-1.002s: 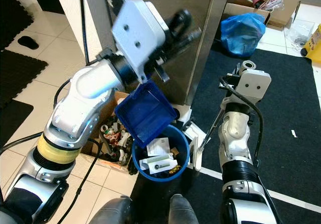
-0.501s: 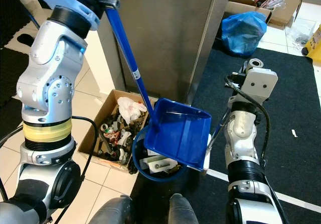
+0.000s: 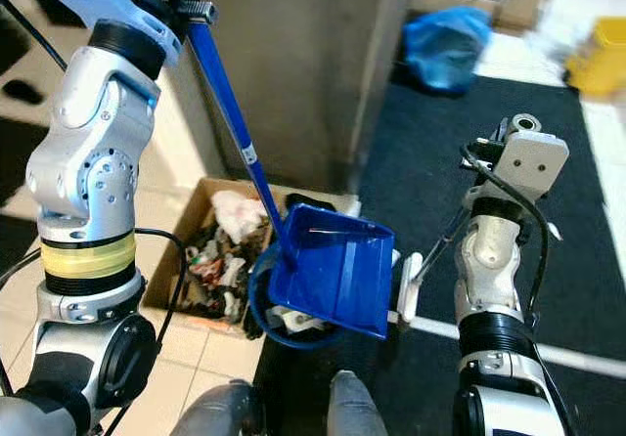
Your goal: Sweep floor
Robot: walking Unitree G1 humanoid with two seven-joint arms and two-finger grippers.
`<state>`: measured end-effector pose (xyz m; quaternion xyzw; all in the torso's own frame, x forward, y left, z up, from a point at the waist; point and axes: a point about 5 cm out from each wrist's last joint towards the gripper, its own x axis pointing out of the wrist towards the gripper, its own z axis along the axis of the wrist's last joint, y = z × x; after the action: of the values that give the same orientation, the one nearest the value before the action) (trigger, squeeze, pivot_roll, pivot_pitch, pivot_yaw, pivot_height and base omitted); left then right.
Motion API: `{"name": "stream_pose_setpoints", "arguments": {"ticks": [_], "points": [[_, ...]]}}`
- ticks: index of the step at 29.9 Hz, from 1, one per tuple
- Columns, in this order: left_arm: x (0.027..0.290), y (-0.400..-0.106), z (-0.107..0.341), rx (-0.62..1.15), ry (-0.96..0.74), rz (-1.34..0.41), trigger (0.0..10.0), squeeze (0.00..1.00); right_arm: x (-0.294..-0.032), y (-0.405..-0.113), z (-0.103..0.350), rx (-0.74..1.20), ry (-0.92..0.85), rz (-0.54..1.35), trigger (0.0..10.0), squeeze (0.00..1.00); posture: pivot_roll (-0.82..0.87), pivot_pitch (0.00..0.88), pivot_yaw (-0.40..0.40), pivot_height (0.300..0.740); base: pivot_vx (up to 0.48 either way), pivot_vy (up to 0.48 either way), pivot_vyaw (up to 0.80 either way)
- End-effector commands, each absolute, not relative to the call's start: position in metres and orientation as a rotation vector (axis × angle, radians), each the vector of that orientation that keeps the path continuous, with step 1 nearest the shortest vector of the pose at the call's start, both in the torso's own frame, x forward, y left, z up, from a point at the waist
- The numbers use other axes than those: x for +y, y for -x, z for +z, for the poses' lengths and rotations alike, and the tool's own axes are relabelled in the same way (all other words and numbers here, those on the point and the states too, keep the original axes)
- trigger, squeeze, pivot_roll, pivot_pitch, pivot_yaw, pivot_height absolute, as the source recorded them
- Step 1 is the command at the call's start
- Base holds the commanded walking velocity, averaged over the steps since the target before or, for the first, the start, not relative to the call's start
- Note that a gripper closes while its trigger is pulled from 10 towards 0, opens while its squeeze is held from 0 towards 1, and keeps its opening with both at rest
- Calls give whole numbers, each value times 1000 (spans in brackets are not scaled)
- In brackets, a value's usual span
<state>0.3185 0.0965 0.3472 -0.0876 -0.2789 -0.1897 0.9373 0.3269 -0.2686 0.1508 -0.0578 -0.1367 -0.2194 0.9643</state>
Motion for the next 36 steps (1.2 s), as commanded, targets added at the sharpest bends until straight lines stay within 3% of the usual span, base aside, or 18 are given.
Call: {"name": "stream_pose_setpoints", "arguments": {"ticks": [1,36], "points": [[96,-316,351,-592,180,-399,10000,0,-273,-324,147,-261,118,-463,10000,0,-35,96,27,740,0,0,-800],[91,-319,348,-574,191,-407,10000,0,-271,-324,146,-257,123,-454,10000,0,-40,108,28,740,0,0,-800]]}}
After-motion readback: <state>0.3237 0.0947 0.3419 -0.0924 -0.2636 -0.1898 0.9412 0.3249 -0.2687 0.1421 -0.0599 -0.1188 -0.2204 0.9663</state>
